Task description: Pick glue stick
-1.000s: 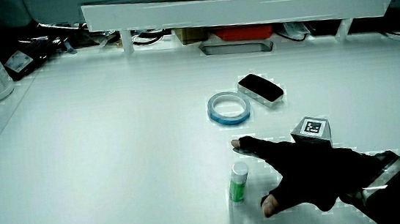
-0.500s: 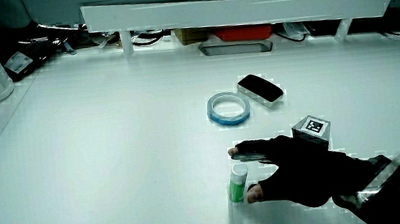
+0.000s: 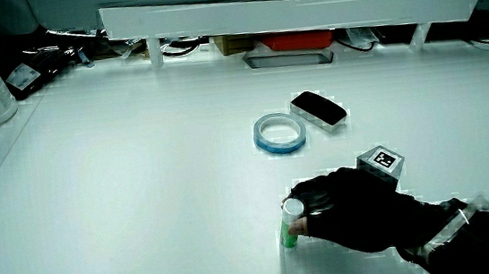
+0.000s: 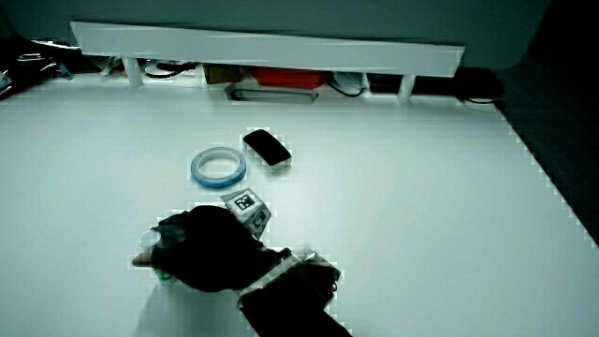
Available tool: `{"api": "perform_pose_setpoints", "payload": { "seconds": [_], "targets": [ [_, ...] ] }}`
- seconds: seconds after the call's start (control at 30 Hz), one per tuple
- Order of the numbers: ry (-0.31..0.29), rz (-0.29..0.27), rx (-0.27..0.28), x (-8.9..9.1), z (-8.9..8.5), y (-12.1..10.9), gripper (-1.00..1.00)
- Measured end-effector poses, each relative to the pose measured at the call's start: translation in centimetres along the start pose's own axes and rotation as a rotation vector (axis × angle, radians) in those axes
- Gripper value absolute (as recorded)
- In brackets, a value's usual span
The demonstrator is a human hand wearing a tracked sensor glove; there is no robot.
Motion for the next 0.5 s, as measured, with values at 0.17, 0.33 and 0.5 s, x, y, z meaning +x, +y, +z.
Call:
{"api": "perform_pose_setpoints", "payload": {
  "seconds": [0.17, 0.33, 0.5],
  "targets": [
    [0.019, 0.025, 0.068, 0.16, -0.13, -0.19, 0.57],
    [0.044, 0.04, 0.107, 0.42, -0.24, -0.27, 0.71],
    [0.043, 0.064, 0.117, 0.46, -0.38, -0.24, 0.86]
  ]
}}
